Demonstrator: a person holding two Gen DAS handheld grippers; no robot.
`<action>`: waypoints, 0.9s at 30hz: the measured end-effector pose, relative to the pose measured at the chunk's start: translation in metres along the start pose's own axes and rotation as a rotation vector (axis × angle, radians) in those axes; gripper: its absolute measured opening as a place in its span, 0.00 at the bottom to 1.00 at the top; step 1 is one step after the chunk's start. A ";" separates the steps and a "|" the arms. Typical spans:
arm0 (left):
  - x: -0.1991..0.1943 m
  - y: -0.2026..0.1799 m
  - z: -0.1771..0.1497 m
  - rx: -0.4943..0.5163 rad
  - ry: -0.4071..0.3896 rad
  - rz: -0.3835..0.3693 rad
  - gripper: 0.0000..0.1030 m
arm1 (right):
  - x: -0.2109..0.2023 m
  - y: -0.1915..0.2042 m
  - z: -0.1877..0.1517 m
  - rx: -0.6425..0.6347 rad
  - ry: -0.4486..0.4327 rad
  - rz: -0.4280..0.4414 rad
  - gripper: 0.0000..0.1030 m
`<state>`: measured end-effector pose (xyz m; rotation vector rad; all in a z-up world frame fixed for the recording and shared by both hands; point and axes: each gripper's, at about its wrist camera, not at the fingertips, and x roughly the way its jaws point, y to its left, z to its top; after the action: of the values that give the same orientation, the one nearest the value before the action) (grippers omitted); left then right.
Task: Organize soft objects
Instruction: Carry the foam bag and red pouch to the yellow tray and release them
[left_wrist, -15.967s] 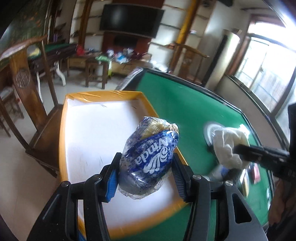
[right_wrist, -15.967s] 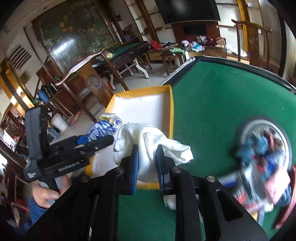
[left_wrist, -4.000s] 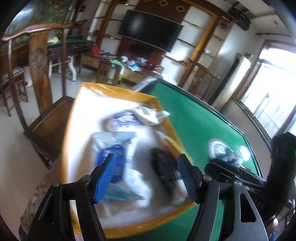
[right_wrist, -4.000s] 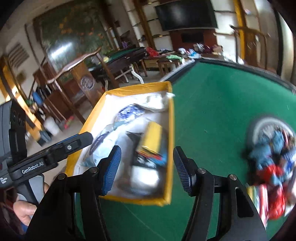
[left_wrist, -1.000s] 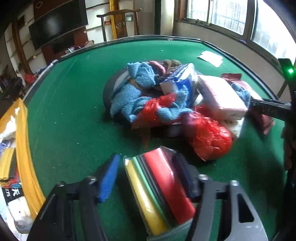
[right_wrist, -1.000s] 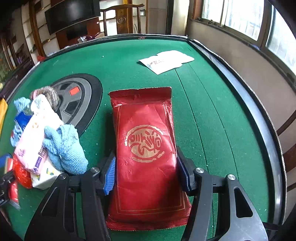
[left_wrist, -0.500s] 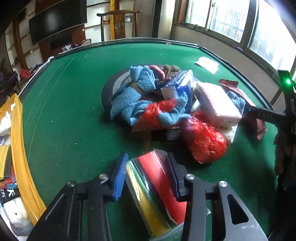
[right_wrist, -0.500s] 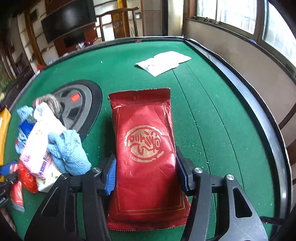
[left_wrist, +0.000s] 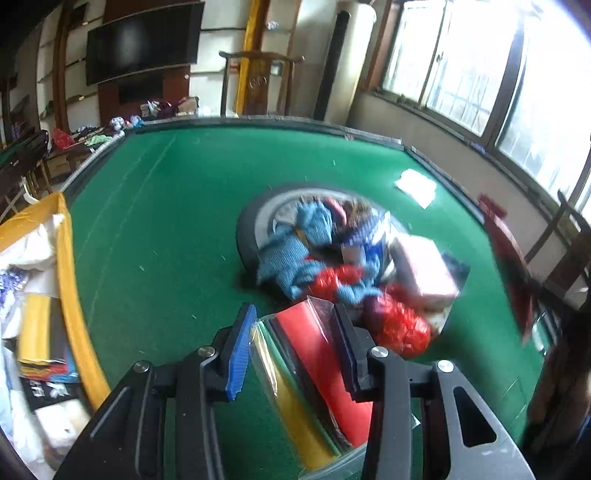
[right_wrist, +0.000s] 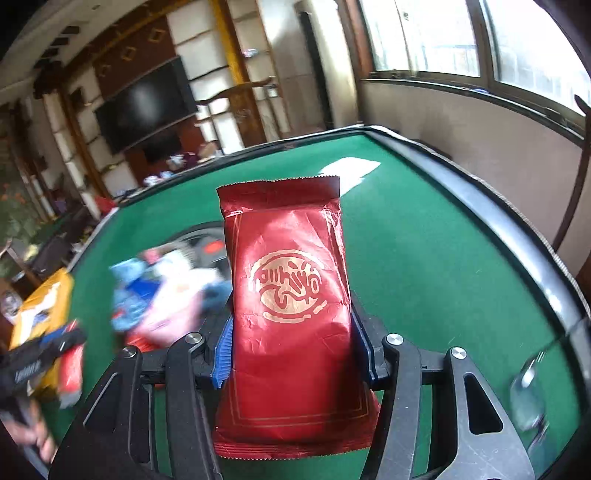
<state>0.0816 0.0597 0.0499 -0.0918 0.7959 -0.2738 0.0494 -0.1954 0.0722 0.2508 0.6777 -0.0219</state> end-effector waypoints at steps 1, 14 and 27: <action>-0.006 0.004 0.002 -0.010 -0.017 -0.002 0.40 | -0.004 0.013 -0.004 -0.010 0.009 0.031 0.51; -0.085 0.117 0.027 -0.198 -0.225 0.177 0.40 | -0.006 0.189 -0.003 -0.224 0.148 0.330 0.51; -0.065 0.251 0.014 -0.415 -0.091 0.483 0.40 | 0.060 0.366 -0.031 -0.374 0.345 0.512 0.52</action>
<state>0.1009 0.3186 0.0586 -0.2944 0.7503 0.3531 0.1138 0.1702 0.0933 0.0598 0.9273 0.6450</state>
